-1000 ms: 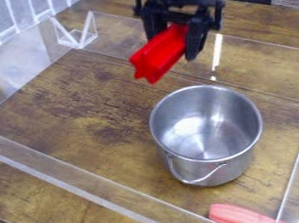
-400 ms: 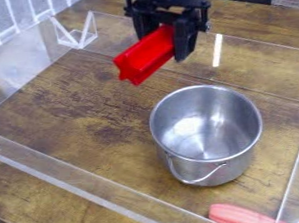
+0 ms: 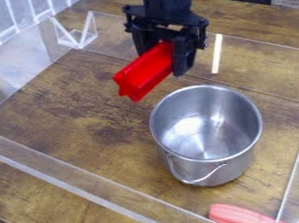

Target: Remove the red object from the silver pot and put it on the table

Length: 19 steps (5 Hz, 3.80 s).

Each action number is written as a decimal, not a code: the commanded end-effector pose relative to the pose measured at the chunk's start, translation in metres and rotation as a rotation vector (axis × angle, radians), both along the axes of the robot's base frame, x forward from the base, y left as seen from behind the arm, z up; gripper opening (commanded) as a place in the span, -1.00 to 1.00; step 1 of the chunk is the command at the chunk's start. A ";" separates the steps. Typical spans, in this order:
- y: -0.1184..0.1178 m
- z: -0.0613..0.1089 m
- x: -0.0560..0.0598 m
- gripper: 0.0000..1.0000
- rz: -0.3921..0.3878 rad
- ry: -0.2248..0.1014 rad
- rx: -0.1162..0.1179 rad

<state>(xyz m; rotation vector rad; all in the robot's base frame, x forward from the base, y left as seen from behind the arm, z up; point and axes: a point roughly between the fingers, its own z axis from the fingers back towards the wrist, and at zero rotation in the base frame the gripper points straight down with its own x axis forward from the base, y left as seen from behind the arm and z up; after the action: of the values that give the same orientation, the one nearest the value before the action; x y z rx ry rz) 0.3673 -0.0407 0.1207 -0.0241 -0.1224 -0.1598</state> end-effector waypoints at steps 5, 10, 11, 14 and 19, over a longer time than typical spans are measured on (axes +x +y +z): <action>0.088 0.017 -0.006 -1.00 0.036 -0.088 0.028; 0.139 -0.022 0.024 -1.00 0.055 -0.034 0.018; 0.142 -0.029 0.031 -1.00 0.040 -0.019 0.012; 0.144 -0.026 0.055 -1.00 0.027 0.014 -0.006; 0.166 -0.037 0.054 -1.00 0.059 0.041 -0.034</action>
<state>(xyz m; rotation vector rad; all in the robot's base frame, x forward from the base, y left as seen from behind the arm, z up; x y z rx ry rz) 0.4131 0.1230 0.0617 -0.0805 -0.0270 -0.0935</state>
